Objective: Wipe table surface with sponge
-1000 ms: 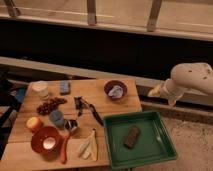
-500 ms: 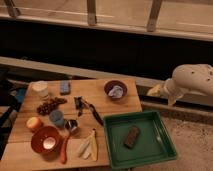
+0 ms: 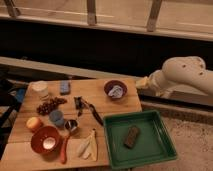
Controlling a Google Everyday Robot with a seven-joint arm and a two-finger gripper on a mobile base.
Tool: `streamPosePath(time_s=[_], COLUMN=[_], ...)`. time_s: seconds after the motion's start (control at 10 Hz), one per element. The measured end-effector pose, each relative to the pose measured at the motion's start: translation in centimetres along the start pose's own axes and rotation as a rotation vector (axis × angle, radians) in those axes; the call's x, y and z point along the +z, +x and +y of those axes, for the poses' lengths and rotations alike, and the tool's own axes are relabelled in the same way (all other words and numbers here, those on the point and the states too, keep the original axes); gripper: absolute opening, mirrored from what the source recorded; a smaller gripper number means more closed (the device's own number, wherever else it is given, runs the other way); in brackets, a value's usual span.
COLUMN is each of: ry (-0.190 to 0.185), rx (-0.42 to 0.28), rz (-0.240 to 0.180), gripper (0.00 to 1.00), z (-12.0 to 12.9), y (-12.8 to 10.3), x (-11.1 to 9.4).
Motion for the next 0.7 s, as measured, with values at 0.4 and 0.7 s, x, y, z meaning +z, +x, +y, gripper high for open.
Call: streamPosePath(time_s=[0.4, 0.7], ry=[-0.104, -0.126], rx=[-0.175, -0.229], rz=[0.016, 0.017], gripper=[0.71, 0.71], z=[9.6, 11.4], y=[3.8, 5.6], x=[0.1, -0.1])
